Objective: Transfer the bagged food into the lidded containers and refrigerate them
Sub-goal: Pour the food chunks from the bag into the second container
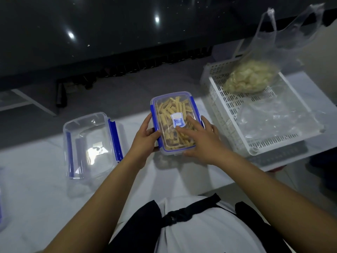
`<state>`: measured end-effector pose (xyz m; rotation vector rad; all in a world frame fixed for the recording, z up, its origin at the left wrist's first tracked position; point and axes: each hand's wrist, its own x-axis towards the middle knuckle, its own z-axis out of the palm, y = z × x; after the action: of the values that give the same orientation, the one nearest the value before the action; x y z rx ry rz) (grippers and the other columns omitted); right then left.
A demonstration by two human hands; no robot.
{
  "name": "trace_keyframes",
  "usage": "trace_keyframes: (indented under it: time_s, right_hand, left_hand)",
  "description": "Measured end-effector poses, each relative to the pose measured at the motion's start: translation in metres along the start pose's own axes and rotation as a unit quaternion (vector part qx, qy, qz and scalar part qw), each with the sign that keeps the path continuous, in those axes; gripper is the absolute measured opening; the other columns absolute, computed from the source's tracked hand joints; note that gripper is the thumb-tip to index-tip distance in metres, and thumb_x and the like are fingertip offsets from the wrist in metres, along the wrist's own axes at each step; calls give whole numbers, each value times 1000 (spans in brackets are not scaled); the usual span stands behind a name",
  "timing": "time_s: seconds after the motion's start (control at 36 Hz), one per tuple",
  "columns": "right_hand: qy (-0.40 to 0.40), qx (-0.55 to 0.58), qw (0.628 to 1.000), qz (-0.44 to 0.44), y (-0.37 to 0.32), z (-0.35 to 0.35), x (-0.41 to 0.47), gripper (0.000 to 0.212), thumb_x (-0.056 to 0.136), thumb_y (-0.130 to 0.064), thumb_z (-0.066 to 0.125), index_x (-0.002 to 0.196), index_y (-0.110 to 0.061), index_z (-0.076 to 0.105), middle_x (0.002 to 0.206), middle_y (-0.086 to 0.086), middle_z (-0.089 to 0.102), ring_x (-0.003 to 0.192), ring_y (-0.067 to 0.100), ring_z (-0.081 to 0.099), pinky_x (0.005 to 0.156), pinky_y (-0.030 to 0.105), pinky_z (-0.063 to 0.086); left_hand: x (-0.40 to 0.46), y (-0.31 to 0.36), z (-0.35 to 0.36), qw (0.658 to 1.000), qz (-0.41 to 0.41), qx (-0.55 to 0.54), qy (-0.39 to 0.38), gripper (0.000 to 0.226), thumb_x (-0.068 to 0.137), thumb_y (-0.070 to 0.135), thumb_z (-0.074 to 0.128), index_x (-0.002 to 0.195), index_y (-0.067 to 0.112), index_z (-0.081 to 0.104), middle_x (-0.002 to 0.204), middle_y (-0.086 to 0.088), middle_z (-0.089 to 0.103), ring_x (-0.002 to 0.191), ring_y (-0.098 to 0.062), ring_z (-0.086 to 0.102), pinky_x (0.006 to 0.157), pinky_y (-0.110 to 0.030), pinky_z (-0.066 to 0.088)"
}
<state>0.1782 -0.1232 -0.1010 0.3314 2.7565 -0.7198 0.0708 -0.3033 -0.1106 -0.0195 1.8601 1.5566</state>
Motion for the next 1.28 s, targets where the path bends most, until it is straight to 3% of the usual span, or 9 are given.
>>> trace_keyframes:
  time_s: [0.25,0.39,0.58,0.72,0.83,0.92,1.03,1.11,1.28]
  right_hand:
    - [121,114,986,-14,14,-49,-30,71,83,-52,74,146,-40,45,161,-3,29,151,19,14,121,45,17]
    - [257,227,939,22,52,-101,-41,57,86,-42,75,138,-31,56,150,-4,46,137,13,39,112,34,33]
    - [416,400,807,125,127,-186,-15,63,84,-40,77,140,-28,51,129,-5,51,117,12,50,85,24,42]
    - [453,443,757,157,166,-235,17,72,81,-38,79,140,-16,46,118,-3,52,102,12,55,70,17,43]
    - [450,429,762,178,186,-264,36,65,81,-34,79,137,-16,51,128,1,55,106,17,58,74,28,50]
    - [446,416,776,164,193,-279,45,30,82,-25,78,109,-16,66,96,-3,66,89,15,63,73,25,50]
    - [446,429,770,159,193,-291,40,16,84,-20,74,71,-23,65,68,-9,62,60,2,58,55,18,44]
    - [421,439,783,126,187,-297,31,20,87,-21,75,70,-23,64,71,-5,63,66,6,57,60,19,45]
    - [362,457,812,10,155,-305,8,7,86,-18,75,81,-21,72,81,-5,68,85,9,62,74,20,43]
  left_hand:
    - [0,31,1,983,83,151,61,64,95,26,68,149,45,38,151,5,45,125,-12,49,70,-22,49]
    - [3,69,21,966,158,202,24,51,97,25,65,140,46,46,134,11,52,91,10,57,51,-10,49]
    - [10,150,97,901,295,312,-59,60,93,30,67,145,45,41,145,16,47,126,-3,44,100,-31,44]
    - [33,209,157,840,377,386,-60,72,91,22,69,153,33,35,153,0,43,127,-5,41,94,-17,35]
    - [52,244,200,779,410,471,-55,84,86,12,66,157,32,25,154,-6,35,136,-24,42,103,-30,42]
    - [65,260,225,740,416,527,-37,81,87,9,64,156,34,28,157,-8,29,138,-31,36,105,-38,44]
    - [75,274,243,685,444,578,1,34,91,14,63,124,21,66,141,-8,49,128,-31,46,100,-47,48]
    - [70,283,242,644,490,587,21,14,91,17,65,102,15,73,118,-5,64,111,-27,57,90,-48,51]
    - [35,295,213,586,562,584,16,15,95,17,63,104,8,71,125,-9,65,119,-29,56,96,-48,48]
